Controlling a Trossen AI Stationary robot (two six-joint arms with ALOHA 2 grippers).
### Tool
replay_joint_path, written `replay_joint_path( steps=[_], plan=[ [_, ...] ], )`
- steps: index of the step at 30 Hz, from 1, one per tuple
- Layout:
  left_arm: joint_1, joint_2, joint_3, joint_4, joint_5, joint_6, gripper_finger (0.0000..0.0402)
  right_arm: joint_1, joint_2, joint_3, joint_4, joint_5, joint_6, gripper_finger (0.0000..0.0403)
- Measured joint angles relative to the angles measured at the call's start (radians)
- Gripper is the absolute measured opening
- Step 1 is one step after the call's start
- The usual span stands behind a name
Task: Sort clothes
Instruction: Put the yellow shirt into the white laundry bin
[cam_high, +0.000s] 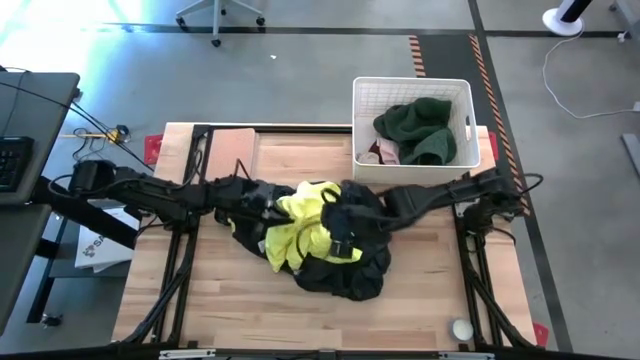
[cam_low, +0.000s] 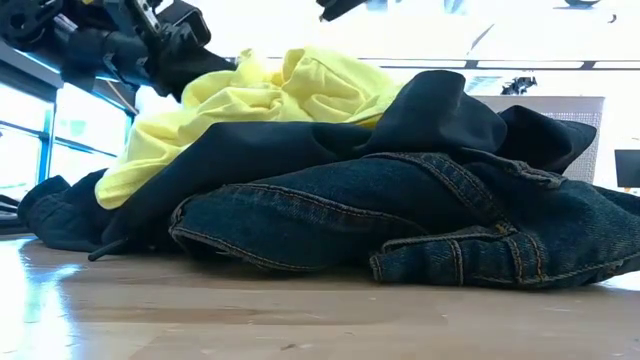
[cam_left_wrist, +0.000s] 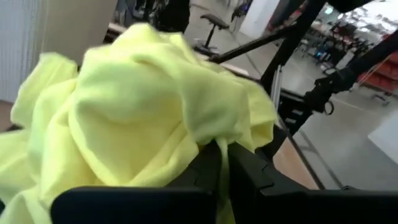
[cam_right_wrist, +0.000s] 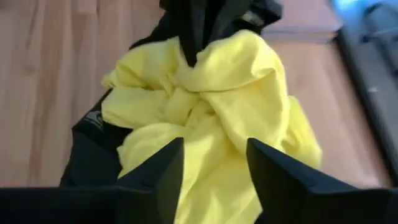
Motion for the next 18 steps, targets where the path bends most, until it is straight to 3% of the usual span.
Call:
replay_joint_path(
  steps=[5,11,14,18],
  plan=[
    [-0.046,0.0,0.0,-0.003,-0.041,0.04,0.0044,-0.095,0.059,0.0,0.027,-0.16,-0.074,0.0241],
    [-0.057,-0.001,0.0,-0.013,-0.04,0.042,0.0104,-0.157,0.127,0.0,0.07,-0.224,-0.144,0.0325],
    [-0.057,-0.024,0.01,-0.047,-0.04,0.052,0.0129,-0.172,0.154,0.0,0.116,-0.25,-0.144,0.0344],
    [-0.056,-0.101,0.073,-0.242,-0.058,0.095,0.0145,-0.178,0.224,0.001,0.148,-0.285,-0.145,0.0348]
  ],
)
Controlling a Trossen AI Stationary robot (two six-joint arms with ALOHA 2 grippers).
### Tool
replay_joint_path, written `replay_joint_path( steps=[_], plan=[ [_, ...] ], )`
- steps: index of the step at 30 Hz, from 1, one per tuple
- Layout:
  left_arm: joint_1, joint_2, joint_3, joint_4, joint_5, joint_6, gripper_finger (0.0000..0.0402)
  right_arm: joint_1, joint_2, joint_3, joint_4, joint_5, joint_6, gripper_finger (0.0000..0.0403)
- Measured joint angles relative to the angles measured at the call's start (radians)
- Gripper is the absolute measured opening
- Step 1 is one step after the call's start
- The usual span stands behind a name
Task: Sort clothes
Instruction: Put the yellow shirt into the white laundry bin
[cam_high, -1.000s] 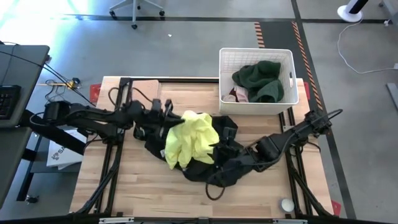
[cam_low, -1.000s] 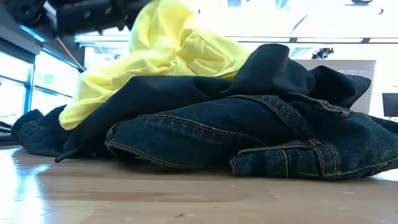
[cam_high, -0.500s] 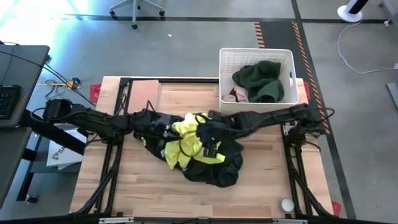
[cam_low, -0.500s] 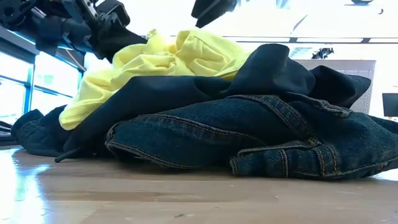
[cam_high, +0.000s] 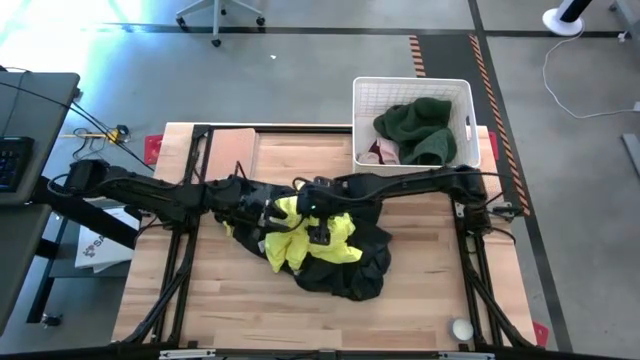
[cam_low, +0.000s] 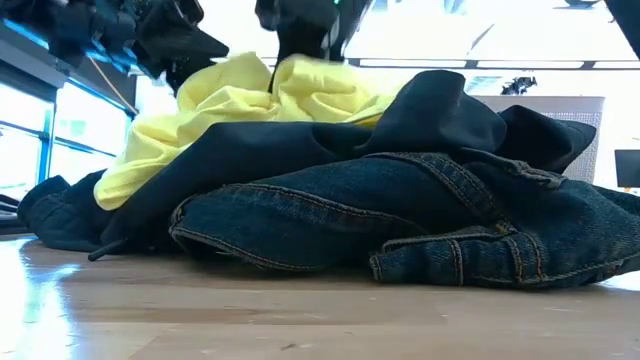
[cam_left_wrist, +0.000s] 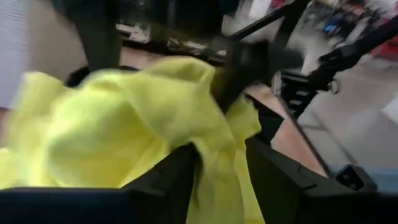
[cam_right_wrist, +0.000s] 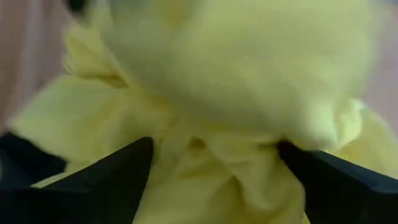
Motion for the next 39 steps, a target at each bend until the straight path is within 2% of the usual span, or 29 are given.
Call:
replay_joint_path(
  steps=[6,11,16,22,23,29,39],
  plan=[
    [-0.015,-0.145,0.125,-0.401,-0.242,0.013,0.0145,0.001,0.131,0.003,-0.007,-0.014,-0.01,0.0346],
    [-0.038,-0.246,0.156,-0.525,-0.438,0.019,0.0145,0.009,0.208,0.008,-0.005,-0.005,-0.008,0.0306],
    [-0.066,-0.309,0.157,-0.547,-0.488,0.012,0.0145,0.027,0.24,0.008,0.014,0.056,-0.008,0.0213],
    [-0.09,-0.317,0.157,-0.55,-0.508,0.01,0.0145,0.045,0.213,0.002,0.0,0.109,0.002,0.0051],
    [-0.094,-0.315,0.157,-0.55,-0.511,0.009,0.0145,0.05,0.197,0.001,-0.002,0.119,0.002,0.0039],
    [-0.116,-0.314,0.157,-0.564,-0.538,-0.008,0.0145,0.077,0.043,-0.009,-0.037,0.192,0.045,0.0039],
    [-0.128,-0.314,0.157,-0.569,-0.567,-0.015,0.0145,0.126,-0.312,-0.005,0.036,0.439,0.026,0.0039]
  ],
)
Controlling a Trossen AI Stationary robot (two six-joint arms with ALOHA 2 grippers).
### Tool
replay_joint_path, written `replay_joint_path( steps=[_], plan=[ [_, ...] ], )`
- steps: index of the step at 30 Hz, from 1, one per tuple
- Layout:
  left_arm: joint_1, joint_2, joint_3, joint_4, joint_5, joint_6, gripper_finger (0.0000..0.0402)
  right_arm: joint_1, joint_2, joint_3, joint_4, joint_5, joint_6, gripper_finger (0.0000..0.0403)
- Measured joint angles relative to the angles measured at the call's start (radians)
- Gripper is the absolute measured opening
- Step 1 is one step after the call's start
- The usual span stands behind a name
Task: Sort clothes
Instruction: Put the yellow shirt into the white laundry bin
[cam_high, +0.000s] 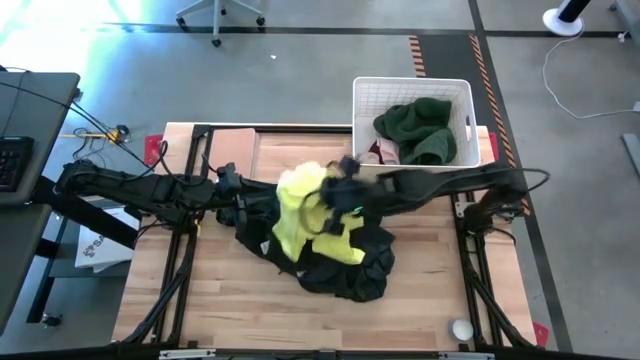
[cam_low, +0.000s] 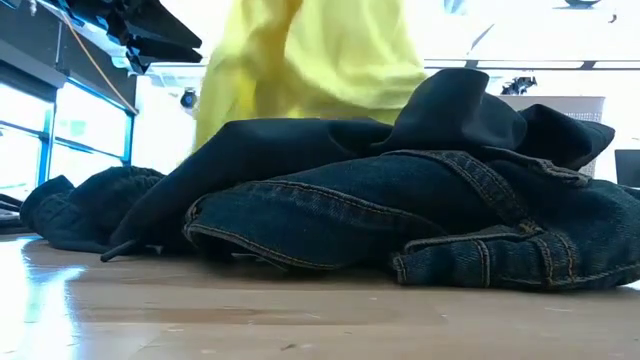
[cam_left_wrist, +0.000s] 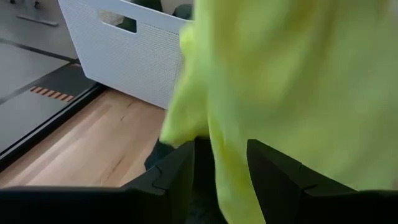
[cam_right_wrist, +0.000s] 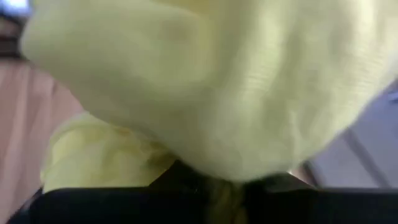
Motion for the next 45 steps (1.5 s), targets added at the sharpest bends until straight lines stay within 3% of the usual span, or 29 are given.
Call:
replay_joint_path(
  steps=[4,10,14,16,20,24,28,35,38,41,45],
  plan=[
    [0.0,0.002,0.0,0.0,-0.001,0.0,0.0145,0.019,-0.099,0.002,0.059,0.192,-0.098,0.0039],
    [0.0,0.016,0.0,0.002,-0.001,0.0,0.0145,-0.029,-0.243,0.003,0.214,0.528,-0.368,0.0039],
    [0.0,0.036,0.0,0.002,-0.001,0.0,0.0145,-0.121,-0.323,0.003,0.282,0.645,-0.493,0.0039],
    [0.0,0.049,0.0,0.003,-0.001,0.0,0.0145,-0.192,-0.356,0.004,0.256,0.63,-0.481,0.0039],
    [0.0,0.07,0.0,0.008,-0.001,0.0,0.0145,-0.365,-0.381,0.005,0.093,0.5,-0.317,0.0039],
    [0.0,0.087,0.0,0.007,0.0,0.0,0.0145,-0.53,-0.344,0.005,-0.142,0.245,-0.093,0.0039],
    [0.0,0.102,0.0,0.008,0.0,0.0,0.0145,-0.637,-0.257,0.004,-0.292,0.053,-0.004,0.0042],
    [0.0,0.107,0.0,0.008,0.001,0.0,0.0145,-0.72,-0.08,0.004,-0.419,0.015,0.007,0.0074],
    [0.0,0.107,0.0,0.007,0.01,0.0,0.0145,-0.738,-0.021,0.004,-0.462,-0.068,0.042,0.0098],
    [-0.003,0.107,0.0,0.003,0.012,-0.001,0.0145,-0.742,0.014,0.004,-0.493,-0.119,0.047,0.0132],
    [-0.017,0.107,0.0,0.004,0.012,-0.002,0.0145,-0.741,0.013,0.004,-0.501,-0.098,0.039,0.0175]
  ],
)
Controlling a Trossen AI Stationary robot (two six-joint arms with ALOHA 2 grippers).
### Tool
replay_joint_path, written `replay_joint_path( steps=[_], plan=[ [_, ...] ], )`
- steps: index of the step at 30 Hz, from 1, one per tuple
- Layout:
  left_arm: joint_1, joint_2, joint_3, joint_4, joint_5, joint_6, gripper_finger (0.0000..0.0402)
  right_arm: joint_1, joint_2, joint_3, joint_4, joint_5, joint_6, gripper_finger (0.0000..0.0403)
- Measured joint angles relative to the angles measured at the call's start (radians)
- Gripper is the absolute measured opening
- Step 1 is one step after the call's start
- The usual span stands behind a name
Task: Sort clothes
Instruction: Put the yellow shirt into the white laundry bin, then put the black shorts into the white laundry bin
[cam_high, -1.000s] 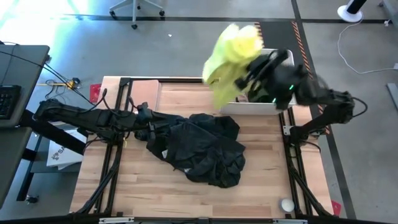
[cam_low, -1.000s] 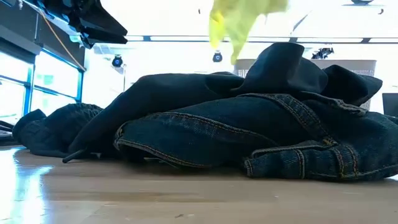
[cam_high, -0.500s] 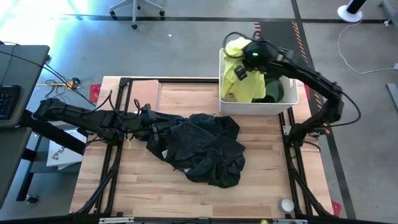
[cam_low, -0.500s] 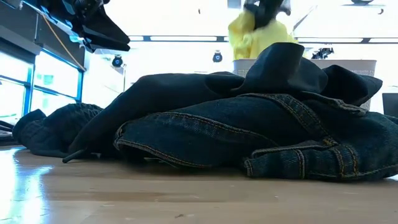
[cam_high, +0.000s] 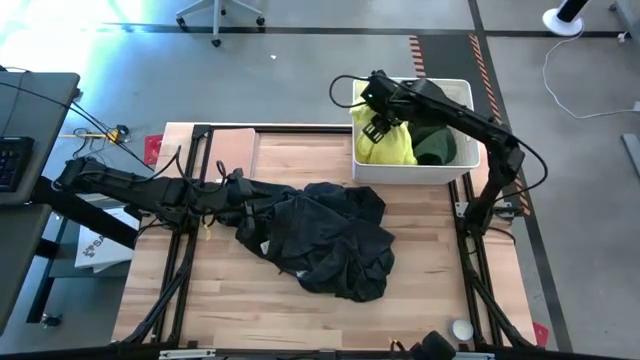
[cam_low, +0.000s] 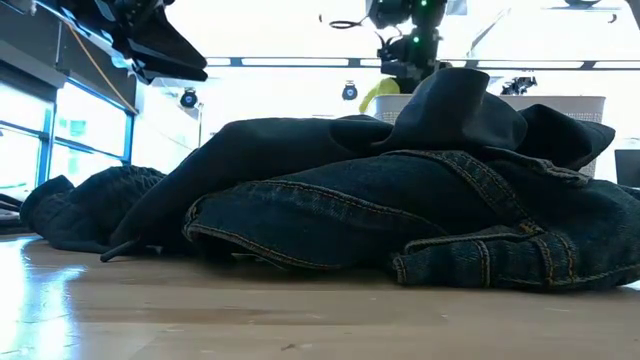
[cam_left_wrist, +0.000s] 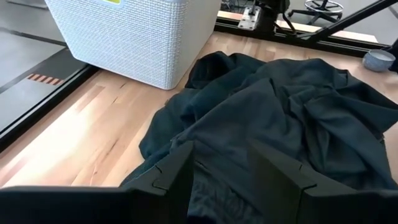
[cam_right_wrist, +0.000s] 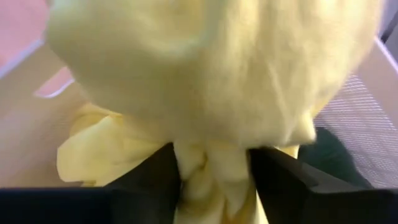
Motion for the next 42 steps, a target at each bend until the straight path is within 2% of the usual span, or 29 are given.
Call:
replay_joint_path(
  steps=[4,6,12,14,17,21,25,29,33,37,42],
  plan=[
    [-0.01,0.0,0.0,0.0,0.0,-0.01,0.0145,0.0,-0.049,0.0,-0.007,0.016,0.029,0.02],
    [-0.015,0.0,0.0,0.0,0.0,-0.022,0.0145,0.0,-0.09,0.0,-0.023,0.061,0.063,0.0203],
    [-0.022,0.0,0.0,0.001,-0.012,-0.025,0.0145,0.038,-0.224,0.0,-0.099,0.337,0.187,0.0204],
    [-0.022,0.0,0.0,0.001,-0.022,-0.025,0.0145,0.062,-0.26,0.0,-0.11,0.359,0.19,0.0204],
    [-0.022,0.0,0.0,0.001,-0.023,-0.038,0.0145,0.119,-0.302,0.0,-0.116,0.338,0.144,0.0204],
    [-0.022,0.0,0.0,0.0,-0.023,-0.042,0.0145,0.264,-0.341,0.0,-0.116,0.333,0.192,0.0204],
    [-0.022,0.0,0.0,-0.001,-0.029,-0.025,0.0145,0.489,-0.335,-0.024,-0.097,0.422,0.246,0.0204],
    [-0.023,0.0,0.0,-0.002,-0.028,-0.026,0.0145,0.713,-0.334,-0.149,-0.029,0.519,0.248,0.0204],
    [-0.028,0.0,0.0,0.001,-0.028,-0.025,0.0145,0.885,-0.333,-0.314,0.058,0.527,0.335,0.0204],
    [-0.028,0.0,0.0,0.004,-0.029,-0.025,0.0145,1.017,-0.333,-0.473,0.211,0.503,0.466,0.0204],
    [-0.028,0.002,0.0,0.001,-0.029,-0.087,0.0145,1.102,-0.333,-0.674,0.578,0.532,0.497,0.0204]
  ],
)
